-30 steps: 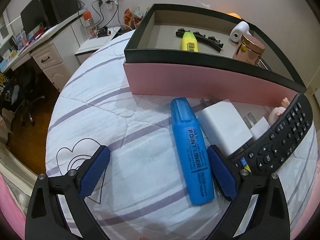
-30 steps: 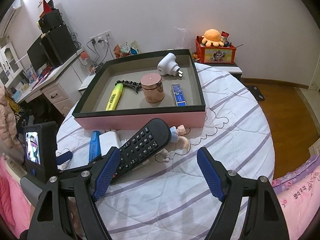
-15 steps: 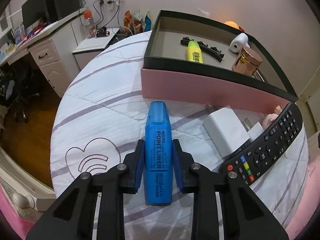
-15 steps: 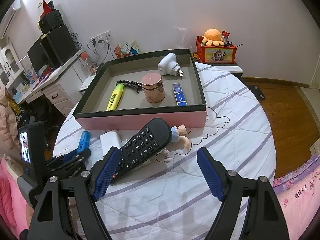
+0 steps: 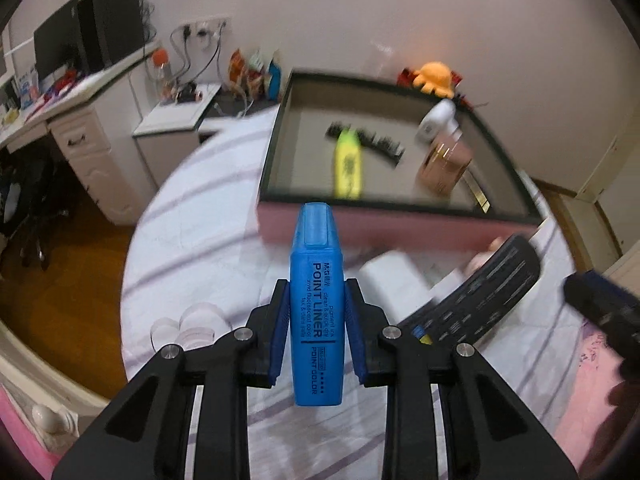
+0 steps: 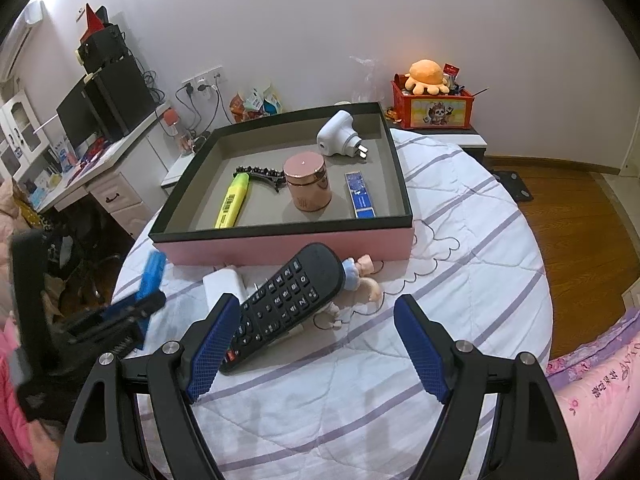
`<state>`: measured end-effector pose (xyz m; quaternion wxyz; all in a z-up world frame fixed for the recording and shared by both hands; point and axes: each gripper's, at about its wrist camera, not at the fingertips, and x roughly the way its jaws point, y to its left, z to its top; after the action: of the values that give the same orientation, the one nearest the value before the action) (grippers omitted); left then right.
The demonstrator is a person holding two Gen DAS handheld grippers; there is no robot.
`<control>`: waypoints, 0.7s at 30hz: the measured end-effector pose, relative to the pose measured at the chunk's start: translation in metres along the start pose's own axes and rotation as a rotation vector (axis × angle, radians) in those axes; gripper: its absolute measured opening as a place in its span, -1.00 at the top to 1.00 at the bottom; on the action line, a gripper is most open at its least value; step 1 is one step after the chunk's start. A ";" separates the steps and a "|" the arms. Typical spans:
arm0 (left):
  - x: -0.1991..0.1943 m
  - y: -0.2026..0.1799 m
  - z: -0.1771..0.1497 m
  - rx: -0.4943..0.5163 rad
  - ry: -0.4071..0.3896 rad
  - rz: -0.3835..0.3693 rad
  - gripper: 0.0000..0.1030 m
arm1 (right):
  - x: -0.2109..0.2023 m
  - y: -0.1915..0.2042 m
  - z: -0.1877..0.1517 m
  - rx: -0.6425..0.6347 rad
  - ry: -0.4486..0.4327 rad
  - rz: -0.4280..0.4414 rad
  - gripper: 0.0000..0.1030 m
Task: Organize rigid objects
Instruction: 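Carry the blue highlighter into the box beside the yellow highlighter, release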
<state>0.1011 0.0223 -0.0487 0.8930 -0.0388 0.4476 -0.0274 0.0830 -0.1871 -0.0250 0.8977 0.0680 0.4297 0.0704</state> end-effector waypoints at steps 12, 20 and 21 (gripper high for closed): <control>0.025 -0.015 0.080 0.040 -0.064 -0.014 0.48 | 0.020 0.009 0.050 -0.029 -0.033 -0.006 -0.57; 0.081 -0.012 0.109 0.049 0.012 -0.024 0.48 | 0.062 0.000 0.085 -0.008 -0.012 -0.009 -0.57; 0.088 -0.011 0.111 0.048 0.027 -0.023 0.48 | 0.066 -0.002 0.088 -0.004 -0.009 -0.011 -0.57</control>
<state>0.2425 0.0085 -0.0518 0.8873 -0.0222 0.4581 -0.0490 0.1934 -0.1822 -0.0209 0.9001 0.0640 0.4259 0.0661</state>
